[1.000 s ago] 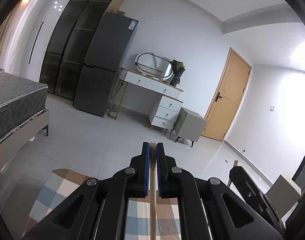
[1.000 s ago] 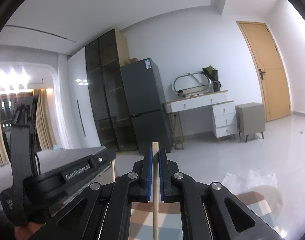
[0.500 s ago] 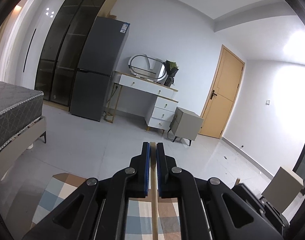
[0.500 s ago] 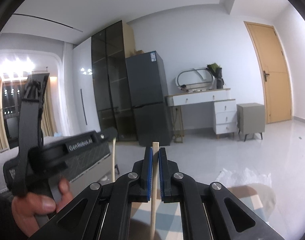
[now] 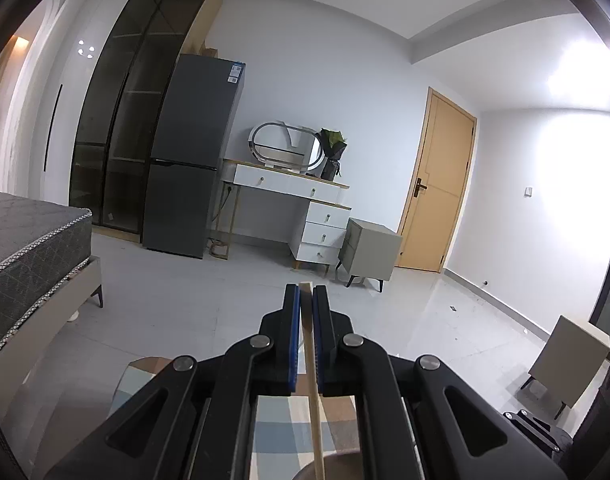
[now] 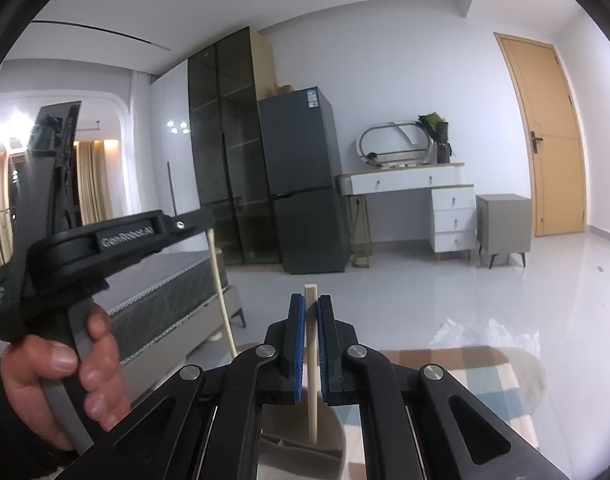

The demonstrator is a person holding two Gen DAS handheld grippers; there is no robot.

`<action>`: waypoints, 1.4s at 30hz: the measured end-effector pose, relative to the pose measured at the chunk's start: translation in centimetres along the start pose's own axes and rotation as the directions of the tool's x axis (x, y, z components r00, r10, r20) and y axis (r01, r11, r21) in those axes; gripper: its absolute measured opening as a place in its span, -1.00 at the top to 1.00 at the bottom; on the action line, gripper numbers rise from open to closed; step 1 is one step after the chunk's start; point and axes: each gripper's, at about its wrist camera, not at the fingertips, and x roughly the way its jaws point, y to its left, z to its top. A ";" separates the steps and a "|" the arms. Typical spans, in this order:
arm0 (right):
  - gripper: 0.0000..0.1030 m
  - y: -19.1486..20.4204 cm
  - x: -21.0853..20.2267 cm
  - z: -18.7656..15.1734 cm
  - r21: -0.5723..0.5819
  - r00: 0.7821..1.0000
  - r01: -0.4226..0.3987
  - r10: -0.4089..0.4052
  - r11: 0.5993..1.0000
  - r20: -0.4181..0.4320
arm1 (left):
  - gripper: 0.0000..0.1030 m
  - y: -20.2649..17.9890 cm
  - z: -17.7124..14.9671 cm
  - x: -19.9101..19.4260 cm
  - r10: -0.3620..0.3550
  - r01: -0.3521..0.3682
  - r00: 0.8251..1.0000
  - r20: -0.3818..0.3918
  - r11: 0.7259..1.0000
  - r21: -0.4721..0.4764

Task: Organize utensils
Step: 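Lift both held chopsticks and carry them above the divided holder, then open the left tool over the holder while the right tool releases its chopstick inside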

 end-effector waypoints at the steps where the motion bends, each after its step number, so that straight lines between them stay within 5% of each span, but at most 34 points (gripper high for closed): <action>1: 0.89 0.0 0.0 0.0 0.006 1.000 -0.003 0.003 1.000 -0.007 | 0.96 0.1 0.1 0.1 0.004 -0.004 1.000 -0.001 1.000 0.003; 18: 0.89 0.3 0.0 -0.6 0.013 0.998 -0.008 0.009 1.000 -0.068 | 0.97 0.8 -1.7 0.6 0.021 -0.020 0.999 -0.046 0.999 0.029; 22: 0.83 0.2 0.4 -0.7 0.021 0.993 -0.038 0.040 0.999 -0.108 | 0.97 0.9 -2.4 0.6 -0.009 0.012 0.993 -0.121 1.000 0.029; 26: 0.79 0.4 0.2 -0.5 0.031 0.989 -0.054 0.058 0.998 -0.134 | 0.96 0.8 -3.0 0.6 -0.062 0.068 0.969 -0.240 0.998 0.015; 27: 0.73 0.3 -0.2 -0.5 0.042 0.989 -0.055 0.060 0.998 -0.135 | 0.88 0.9 -3.0 0.5 -0.062 0.065 0.960 -0.273 0.998 0.004; 31: 0.35 0.2 -2.4 -0.5 0.066 0.991 -0.048 0.055 0.997 -0.121 | -0.06 1.2 -3.2 -1.1 -0.055 0.039 0.946 -0.319 0.998 -0.055; 42: -0.63 0.9 -9.6 -1.2 0.126 0.992 0.022 -0.006 0.992 -0.125 | -0.58 -0.1 -3.1 -8.3 0.065 -0.083 0.957 -0.284 0.995 -0.053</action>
